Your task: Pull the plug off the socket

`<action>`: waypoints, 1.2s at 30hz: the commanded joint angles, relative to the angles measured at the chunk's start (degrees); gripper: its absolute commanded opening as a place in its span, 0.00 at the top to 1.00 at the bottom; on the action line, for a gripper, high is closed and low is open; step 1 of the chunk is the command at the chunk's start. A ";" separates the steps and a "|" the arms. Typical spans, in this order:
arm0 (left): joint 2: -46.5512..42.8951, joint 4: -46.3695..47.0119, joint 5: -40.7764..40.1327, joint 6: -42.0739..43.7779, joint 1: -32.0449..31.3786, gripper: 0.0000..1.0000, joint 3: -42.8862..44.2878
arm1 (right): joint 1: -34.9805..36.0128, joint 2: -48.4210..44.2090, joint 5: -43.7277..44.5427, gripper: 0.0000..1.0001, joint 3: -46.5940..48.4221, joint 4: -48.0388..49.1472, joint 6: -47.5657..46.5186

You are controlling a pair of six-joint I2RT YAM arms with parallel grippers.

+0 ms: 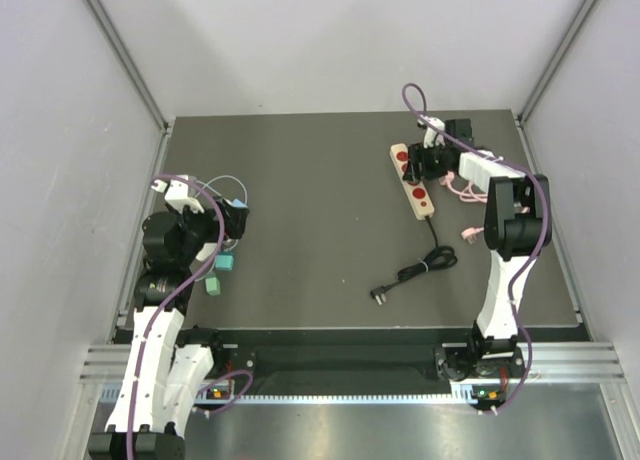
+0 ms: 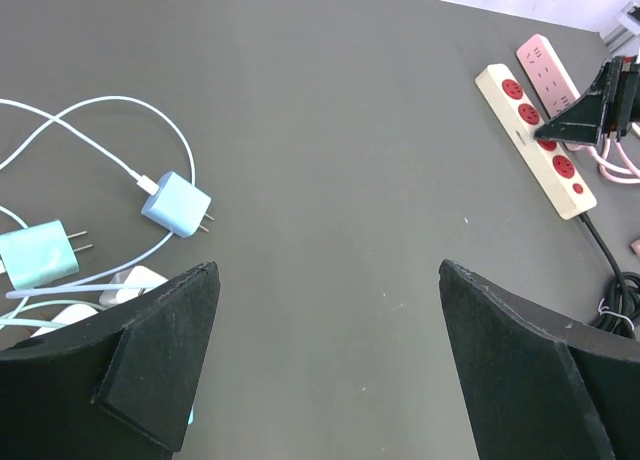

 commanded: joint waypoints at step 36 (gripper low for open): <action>-3.48 -2.57 -14.26 3.48 -0.86 0.01 0.82 | -25.23 -77.77 5.09 0.00 -38.77 -2.24 -0.76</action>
